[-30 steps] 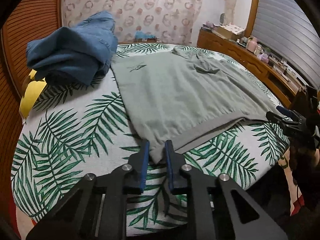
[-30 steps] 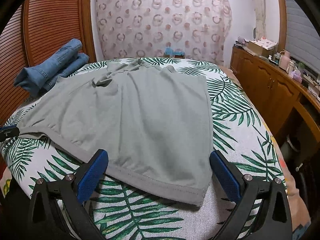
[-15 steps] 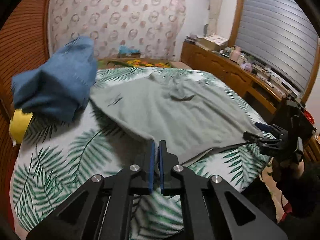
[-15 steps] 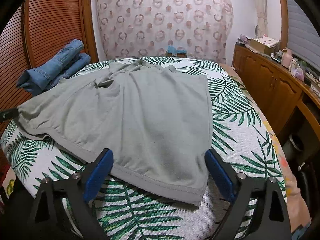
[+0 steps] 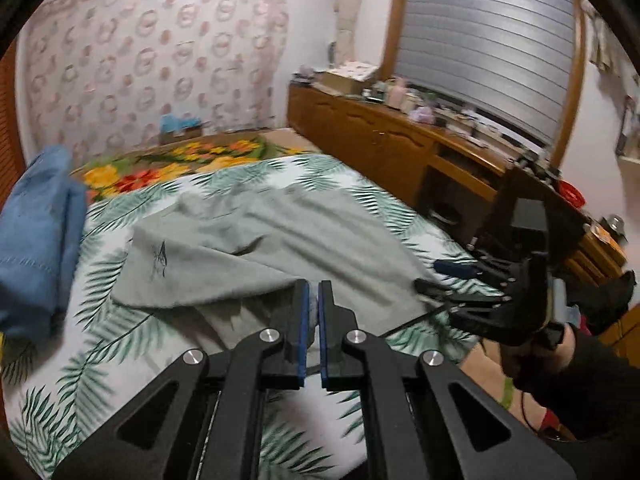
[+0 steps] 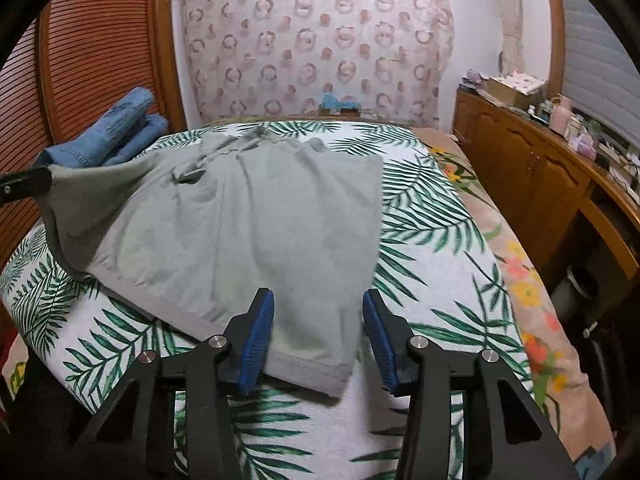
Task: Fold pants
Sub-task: 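Lift the hem with the left gripper, fold it over, then open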
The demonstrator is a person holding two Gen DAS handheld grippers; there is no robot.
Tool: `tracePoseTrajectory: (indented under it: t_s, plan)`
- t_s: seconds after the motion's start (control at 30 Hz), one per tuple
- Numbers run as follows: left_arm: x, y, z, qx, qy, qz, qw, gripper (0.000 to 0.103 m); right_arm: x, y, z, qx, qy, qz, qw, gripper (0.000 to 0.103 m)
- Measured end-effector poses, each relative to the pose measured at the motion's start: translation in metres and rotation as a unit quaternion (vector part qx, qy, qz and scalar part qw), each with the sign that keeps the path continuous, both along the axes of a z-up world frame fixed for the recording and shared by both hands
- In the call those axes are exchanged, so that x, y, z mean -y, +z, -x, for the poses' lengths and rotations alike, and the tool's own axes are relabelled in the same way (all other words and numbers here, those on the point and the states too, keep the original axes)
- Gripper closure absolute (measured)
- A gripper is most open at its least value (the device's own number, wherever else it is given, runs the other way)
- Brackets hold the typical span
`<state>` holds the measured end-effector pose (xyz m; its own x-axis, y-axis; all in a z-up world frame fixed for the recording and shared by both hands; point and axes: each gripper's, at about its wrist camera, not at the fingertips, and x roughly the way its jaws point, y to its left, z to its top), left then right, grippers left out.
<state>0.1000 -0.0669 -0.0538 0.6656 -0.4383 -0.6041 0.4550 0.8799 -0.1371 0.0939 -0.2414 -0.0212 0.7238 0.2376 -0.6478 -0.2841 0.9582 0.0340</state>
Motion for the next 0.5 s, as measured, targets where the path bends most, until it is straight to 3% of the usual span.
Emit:
tracePoseTrajectory:
  t_s: [0.3,0.37,0.43,0.5]
  plan:
    - [0.011,-0.006,-0.008,-0.015,0.004,-0.027,0.9995,0.098,-0.004,-0.002,0.001,0.000,-0.002,-0.013,1.000,0.056]
    - [0.009,-0.012,-0.007,-0.017,0.009,-0.040,0.9990,0.092,-0.003,-0.001,0.000,-0.002,-0.001,-0.017,1.000,0.056]
    - [0.005,-0.017,-0.007,-0.019,0.018,-0.044,0.9987,0.067,-0.003,-0.001,-0.001,-0.002,0.000,-0.020,1.000,0.056]
    - [-0.002,-0.022,-0.007,-0.021,0.026,-0.038,0.9987,0.054,-0.004,-0.001,-0.002,-0.003,0.004,-0.024,1.000,0.056]
